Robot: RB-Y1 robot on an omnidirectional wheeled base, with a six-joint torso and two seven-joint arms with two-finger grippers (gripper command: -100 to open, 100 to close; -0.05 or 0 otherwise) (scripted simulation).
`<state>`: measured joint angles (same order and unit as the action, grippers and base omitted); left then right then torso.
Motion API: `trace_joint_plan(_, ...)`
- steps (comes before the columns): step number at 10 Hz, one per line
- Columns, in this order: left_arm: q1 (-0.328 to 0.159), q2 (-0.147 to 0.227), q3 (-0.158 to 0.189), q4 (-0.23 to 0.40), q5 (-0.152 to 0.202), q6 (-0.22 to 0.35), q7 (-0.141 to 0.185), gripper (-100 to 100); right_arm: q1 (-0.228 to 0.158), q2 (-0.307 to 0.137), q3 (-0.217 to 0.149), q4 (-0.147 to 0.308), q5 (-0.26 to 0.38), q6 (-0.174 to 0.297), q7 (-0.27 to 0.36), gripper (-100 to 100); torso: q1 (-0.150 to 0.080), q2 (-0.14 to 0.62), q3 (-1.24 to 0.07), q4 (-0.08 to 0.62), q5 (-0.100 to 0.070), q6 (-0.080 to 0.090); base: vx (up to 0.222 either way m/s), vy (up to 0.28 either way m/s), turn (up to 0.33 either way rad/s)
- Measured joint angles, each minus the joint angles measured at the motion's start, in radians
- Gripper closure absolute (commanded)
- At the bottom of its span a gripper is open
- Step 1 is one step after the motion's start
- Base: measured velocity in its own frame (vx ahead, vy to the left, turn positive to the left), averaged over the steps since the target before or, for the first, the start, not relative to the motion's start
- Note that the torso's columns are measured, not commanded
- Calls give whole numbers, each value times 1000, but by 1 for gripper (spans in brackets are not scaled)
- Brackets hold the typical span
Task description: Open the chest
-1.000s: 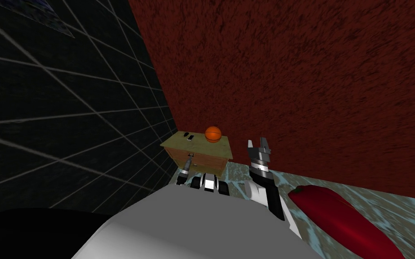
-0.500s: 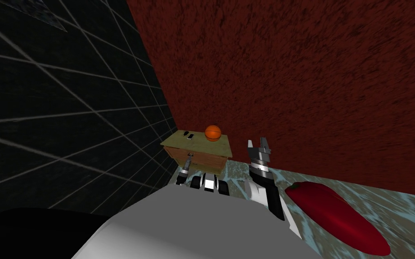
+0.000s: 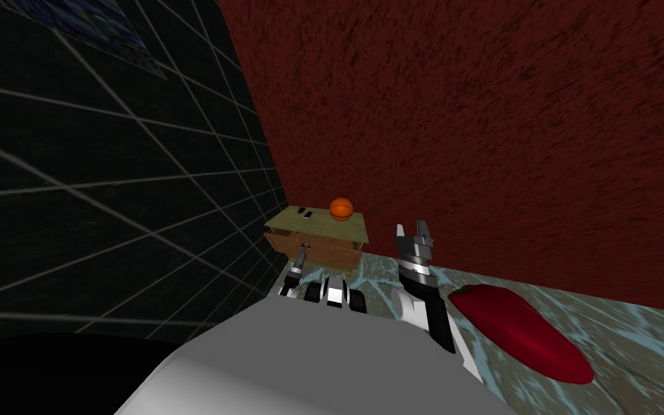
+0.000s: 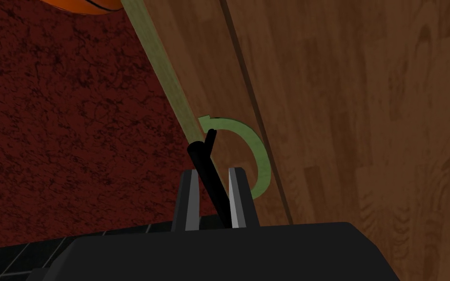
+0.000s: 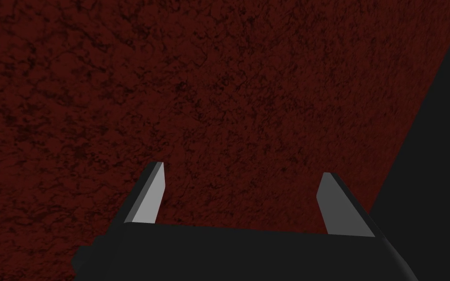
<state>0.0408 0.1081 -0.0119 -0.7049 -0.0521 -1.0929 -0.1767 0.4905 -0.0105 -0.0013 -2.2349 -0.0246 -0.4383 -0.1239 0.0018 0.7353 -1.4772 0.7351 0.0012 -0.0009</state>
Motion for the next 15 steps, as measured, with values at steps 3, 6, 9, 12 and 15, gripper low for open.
trace_joint_plan(3, -2, 5, -2, -10, -1, 4, 7, 100, 0, 0, 0, 0, 0, 0, 0, 0, -1, 6, 4, 1, 0, 0, -180, -13, 35)
trace_joint_plan(6, 2, 10, -5, -8, -3, 10, 14, -100, 0, 0, 0, 0, 0, 0, 0, 0, -1, -4, -2, 2, -1, 1, -138, 7, 16)
trace_joint_plan(9, -43, 26, 0, -31, 0, 79, 30, -100, 0, 0, 0, 0, 0, 0, 0, 0, -4, 1, 0, 4, -2, 2, -87, -17, 8)
trace_joint_plan(12, -107, 42, 6, -35, 4, 139, 44, -100, 0, 0, 0, 0, 0, 0, 0, 0, -2, 3, 2, 3, -1, 1, -92, -19, 10)
trace_joint_plan(15, -162, 62, 12, -63, 8, 219, 66, -100, 0, 0, 0, 0, 0, 0, 0, 0, -2, 2, 1, 3, -1, 1, -96, -20, 11)
